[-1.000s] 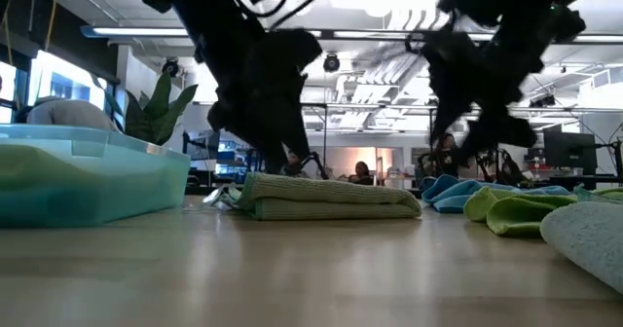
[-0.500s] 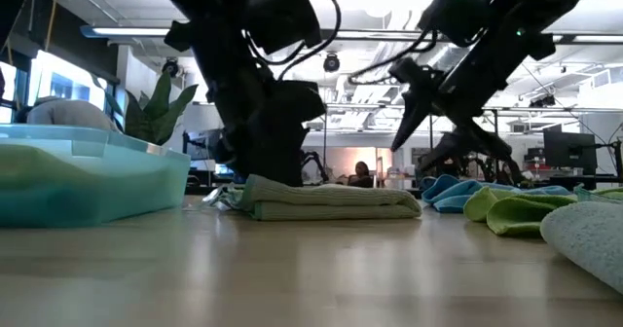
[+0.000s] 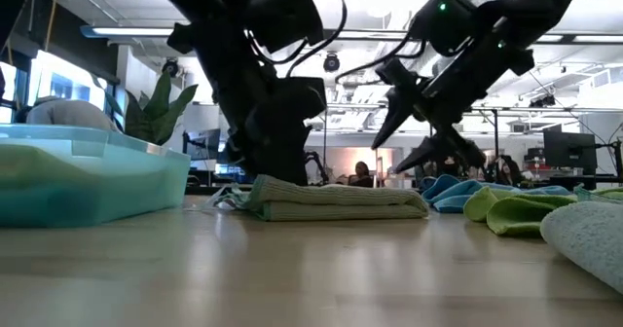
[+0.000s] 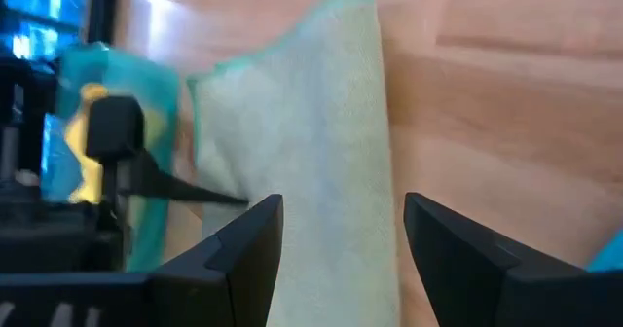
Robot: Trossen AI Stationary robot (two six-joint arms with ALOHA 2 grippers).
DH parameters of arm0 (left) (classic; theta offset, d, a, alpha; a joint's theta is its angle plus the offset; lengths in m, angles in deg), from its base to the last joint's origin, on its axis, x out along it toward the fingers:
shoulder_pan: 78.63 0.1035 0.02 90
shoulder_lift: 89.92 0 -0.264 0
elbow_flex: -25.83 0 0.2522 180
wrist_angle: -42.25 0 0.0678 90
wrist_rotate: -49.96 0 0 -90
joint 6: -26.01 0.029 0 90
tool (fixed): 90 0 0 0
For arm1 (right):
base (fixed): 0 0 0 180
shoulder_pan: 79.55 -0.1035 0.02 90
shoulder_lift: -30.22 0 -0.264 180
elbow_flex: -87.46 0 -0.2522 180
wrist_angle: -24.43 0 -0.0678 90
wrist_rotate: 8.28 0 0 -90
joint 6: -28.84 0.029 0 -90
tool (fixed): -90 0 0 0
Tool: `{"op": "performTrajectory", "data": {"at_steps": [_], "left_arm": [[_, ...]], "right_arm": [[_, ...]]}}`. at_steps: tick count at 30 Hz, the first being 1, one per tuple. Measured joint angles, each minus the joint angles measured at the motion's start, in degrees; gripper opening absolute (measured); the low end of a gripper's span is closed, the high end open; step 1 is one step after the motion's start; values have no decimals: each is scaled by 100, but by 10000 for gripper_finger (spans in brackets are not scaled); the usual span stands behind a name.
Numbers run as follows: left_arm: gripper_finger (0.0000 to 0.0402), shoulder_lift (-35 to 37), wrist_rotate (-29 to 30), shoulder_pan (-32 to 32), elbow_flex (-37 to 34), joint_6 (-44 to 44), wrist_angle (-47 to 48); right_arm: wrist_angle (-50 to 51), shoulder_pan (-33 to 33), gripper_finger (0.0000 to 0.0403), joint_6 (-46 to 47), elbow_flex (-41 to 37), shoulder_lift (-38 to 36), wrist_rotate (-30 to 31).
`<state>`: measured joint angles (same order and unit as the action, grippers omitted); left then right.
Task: Fold microfiber towels
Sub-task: Put the top green microfiber towel into the green bin
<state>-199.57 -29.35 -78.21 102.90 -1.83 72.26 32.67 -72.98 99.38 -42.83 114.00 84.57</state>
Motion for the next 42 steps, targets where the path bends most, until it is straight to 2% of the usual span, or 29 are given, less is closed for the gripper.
{"op": "performTrajectory", "data": {"at_steps": [7, 15, 28, 33, 38, 42], "left_arm": [[231, -64, -93, 1, 2, 60, -26], [231, -64, -147, 1, 2, 105, -24], [231, -66, -168, 1, 2, 111, -22], [231, -66, -170, 1, 2, 111, -20], [231, -68, -172, 1, 2, 111, -18], [231, -68, -172, 1, 2, 111, -18]], "right_arm": [[-693, 67, 232, 166, 0, 661, -943], [-770, 78, 262, 148, 2, 1039, -764], [-2288, 144, 264, -405, 7, 1807, -1049], [-2385, 144, 263, -417, 31, 1987, -1105], [-2369, 144, 231, -471, 25, 1981, -1139], [-2341, 146, 166, -366, 20, 1984, -1083]]}}
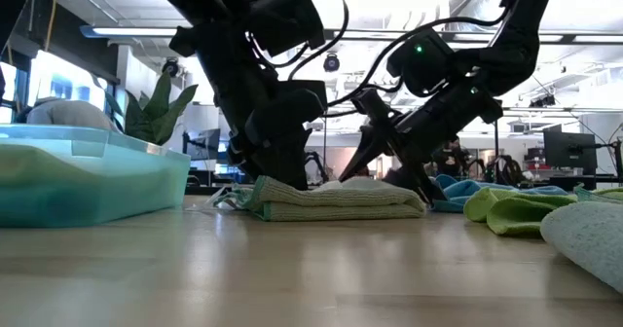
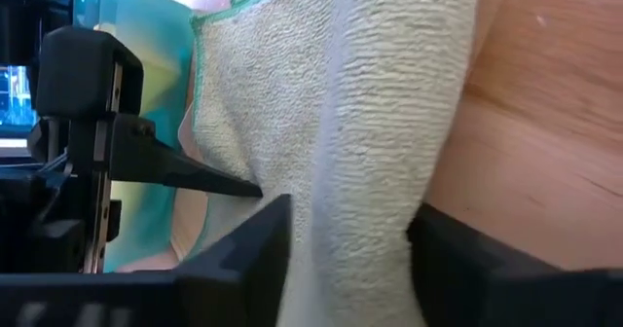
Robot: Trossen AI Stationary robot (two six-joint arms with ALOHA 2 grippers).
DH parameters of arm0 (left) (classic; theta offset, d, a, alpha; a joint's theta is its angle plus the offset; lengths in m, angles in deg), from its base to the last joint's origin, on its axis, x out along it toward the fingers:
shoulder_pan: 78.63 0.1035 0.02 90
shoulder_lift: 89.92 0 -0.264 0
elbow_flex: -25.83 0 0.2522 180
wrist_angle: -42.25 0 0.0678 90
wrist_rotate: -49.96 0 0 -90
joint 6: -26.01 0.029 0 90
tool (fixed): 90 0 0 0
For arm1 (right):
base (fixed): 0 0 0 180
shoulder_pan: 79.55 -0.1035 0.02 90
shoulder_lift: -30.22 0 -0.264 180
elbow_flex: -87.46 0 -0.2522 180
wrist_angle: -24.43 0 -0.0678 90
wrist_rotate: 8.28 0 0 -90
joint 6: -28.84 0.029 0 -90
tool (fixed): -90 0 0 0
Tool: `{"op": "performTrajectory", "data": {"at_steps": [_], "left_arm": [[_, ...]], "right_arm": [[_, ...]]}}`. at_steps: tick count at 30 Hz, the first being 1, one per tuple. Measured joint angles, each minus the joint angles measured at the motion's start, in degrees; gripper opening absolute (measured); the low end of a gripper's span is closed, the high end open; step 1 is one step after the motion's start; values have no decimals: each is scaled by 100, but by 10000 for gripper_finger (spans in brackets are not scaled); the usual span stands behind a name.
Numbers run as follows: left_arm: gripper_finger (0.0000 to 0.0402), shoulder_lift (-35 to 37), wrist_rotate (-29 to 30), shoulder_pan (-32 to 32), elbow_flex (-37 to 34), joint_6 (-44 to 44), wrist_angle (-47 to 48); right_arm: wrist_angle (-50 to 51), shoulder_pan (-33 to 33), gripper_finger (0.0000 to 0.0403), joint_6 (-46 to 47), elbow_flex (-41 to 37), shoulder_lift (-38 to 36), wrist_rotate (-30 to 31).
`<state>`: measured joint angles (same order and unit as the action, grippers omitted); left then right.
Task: Fold microfiber towels
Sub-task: Put the top green microfiber towel into the green bin
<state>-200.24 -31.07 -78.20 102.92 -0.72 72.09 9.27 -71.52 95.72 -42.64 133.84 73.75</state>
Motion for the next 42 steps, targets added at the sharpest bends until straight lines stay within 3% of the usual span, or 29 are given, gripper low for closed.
{"op": "performTrajectory", "data": {"at_steps": [6, 8, 13, 20, 27, 31, 35, 42], "left_arm": [[231, -2, 2, 0, 0, -6, 2], [231, -2, 2, 0, 0, -8, 4], [231, 269, -6, -4, 18, -10, 141], [231, 1393, 358, -18, 131, -52, 791], [231, 2501, 1076, -42, 128, -823, 3392], [223, 2626, 849, -125, -17, -1007, 4479], [207, 2614, 314, -310, -446, -908, 4647], [184, 2621, -19, -488, -1156, -1033, 4584]], "right_arm": [[18, -4, 28, -23, -4, 4, 134], [20, -10, 10, -75, -5, 4, 152], [21, -7, 7, -40, -9, -13, 158], [130, -4, 2, -269, 164, -102, 153], [450, -2, 1, -380, 269, -129, 184], [523, -7, 1, -391, 269, -131, 119], [399, -8, 1, -382, 269, -172, 48], [376, -9, 0, -416, 273, -356, 30]]}}
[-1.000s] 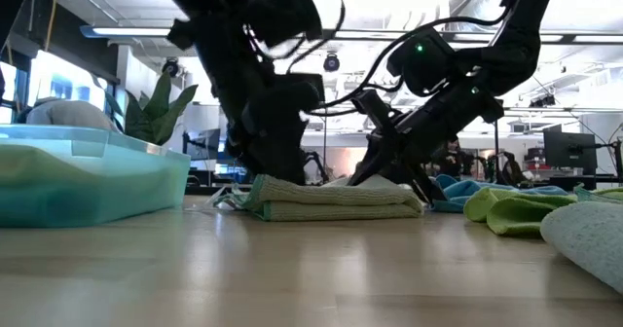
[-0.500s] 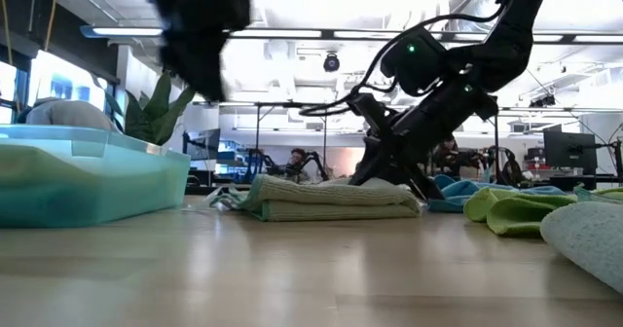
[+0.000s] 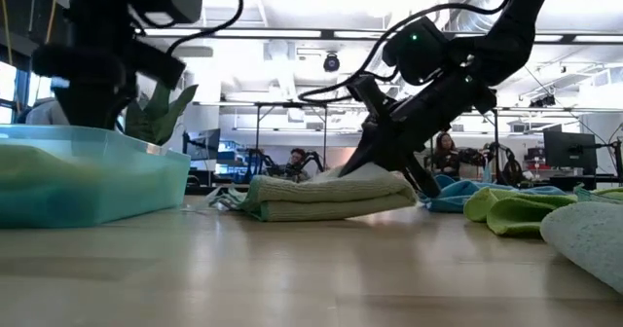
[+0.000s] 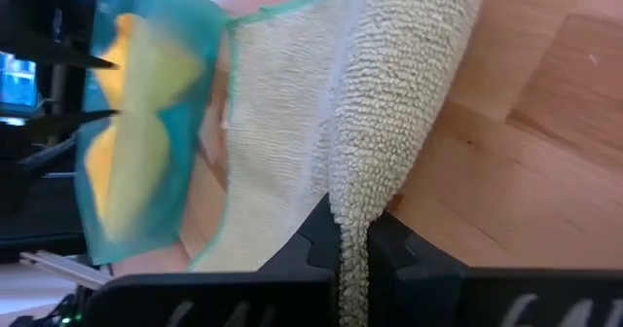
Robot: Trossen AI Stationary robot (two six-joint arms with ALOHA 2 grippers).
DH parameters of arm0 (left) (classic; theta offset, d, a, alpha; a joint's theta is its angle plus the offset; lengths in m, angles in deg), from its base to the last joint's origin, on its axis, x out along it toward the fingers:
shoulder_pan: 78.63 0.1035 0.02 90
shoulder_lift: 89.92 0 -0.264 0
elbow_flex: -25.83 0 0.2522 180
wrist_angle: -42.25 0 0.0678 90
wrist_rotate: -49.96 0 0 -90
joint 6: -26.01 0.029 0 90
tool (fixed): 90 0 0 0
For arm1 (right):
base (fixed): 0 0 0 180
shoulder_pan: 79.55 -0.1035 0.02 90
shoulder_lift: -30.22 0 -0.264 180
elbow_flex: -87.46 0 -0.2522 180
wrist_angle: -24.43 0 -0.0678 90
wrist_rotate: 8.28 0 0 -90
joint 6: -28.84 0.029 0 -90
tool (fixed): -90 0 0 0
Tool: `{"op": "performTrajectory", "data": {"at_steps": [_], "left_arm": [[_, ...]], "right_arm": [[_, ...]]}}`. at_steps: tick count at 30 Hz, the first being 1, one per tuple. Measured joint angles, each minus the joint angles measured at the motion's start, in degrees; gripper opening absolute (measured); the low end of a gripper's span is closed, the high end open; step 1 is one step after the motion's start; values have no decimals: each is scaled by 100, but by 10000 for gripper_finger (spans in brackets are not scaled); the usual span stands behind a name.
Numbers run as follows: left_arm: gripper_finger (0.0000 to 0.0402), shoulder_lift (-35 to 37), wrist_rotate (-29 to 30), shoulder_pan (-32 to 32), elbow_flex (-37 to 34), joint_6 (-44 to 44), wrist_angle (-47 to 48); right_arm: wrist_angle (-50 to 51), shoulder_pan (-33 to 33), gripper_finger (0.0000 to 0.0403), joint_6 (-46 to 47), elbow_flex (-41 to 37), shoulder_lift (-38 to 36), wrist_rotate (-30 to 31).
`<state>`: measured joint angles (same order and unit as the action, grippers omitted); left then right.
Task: Fold microfiber towels
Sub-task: Put the top green microfiber towel into the green bin
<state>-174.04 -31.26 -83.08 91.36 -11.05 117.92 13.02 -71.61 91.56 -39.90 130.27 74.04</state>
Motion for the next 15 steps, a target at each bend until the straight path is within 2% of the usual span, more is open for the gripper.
{"op": "performTrajectory", "data": {"at_steps": [6, 15], "left_arm": [[171, 0, 3, -23, -120, -202, -46], [170, 193, 232, -77, 284, -384, -114]], "right_arm": [[-23, -9, 0, 166, 4, 0, -109], [-76, -11, 0, 177, 5, -2, -212]]}}
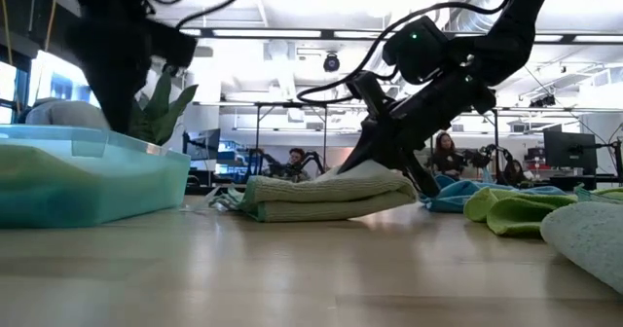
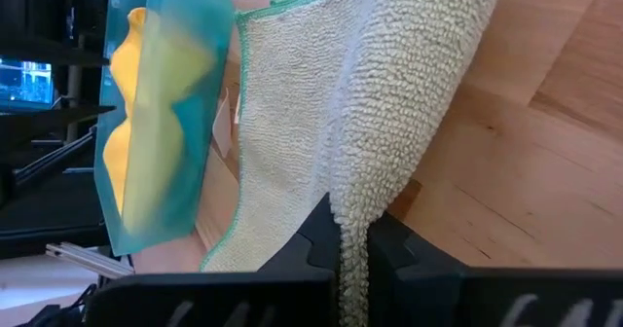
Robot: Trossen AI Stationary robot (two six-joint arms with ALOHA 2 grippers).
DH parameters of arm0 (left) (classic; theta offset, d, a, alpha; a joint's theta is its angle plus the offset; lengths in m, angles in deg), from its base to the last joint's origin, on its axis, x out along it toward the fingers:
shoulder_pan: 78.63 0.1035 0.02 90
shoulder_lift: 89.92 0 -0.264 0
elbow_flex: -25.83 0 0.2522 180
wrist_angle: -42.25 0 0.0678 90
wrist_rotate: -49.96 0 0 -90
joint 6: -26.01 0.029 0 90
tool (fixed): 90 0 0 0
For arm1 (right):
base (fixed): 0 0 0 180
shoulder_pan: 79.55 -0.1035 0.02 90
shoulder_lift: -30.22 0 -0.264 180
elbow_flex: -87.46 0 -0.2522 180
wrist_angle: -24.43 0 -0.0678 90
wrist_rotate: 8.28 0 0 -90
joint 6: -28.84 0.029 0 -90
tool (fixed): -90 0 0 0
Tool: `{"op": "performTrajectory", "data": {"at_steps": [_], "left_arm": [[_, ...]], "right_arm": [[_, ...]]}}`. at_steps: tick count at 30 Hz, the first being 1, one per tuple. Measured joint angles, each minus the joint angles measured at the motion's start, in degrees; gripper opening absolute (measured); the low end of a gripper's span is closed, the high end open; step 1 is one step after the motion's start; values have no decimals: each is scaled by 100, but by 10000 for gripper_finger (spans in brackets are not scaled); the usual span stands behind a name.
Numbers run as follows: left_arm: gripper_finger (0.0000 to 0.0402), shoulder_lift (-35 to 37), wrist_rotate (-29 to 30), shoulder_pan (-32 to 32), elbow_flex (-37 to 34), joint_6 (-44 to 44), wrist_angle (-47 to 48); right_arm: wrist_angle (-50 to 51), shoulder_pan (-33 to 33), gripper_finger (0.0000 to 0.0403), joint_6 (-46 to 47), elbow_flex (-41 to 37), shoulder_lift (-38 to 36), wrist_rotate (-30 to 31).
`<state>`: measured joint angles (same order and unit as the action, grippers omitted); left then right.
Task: Fold microfiber towels
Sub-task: Put the top green microfiber towel into the green bin
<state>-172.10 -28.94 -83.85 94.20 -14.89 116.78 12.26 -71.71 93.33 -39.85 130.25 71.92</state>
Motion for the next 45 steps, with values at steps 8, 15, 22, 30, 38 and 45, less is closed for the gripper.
{"op": "performTrajectory", "data": {"at_steps": [8, 15, 22, 30, 38, 45], "left_arm": [[170, 156, 529, -205, 321, 55, -76], [170, 156, 353, -398, 318, -101, -158], [170, 156, 513, -630, 149, -257, 151], [170, 156, 532, -657, -564, -777, 39], [170, 152, 280, -646, -1197, -846, -1022], [170, 150, 326, -451, -1379, -948, -1895]], "right_arm": [[-130, 0, 0, 103, 3, -2, -35], [-252, 0, 0, 107, 7, -4, 12], [-584, -50, 0, 254, 7, -4, 8], [-1042, -167, 0, 381, 6, -4, 7], [-1735, -331, 0, 608, 5, -4, 8], [-2269, -399, 0, 774, 7, -4, 27]]}}
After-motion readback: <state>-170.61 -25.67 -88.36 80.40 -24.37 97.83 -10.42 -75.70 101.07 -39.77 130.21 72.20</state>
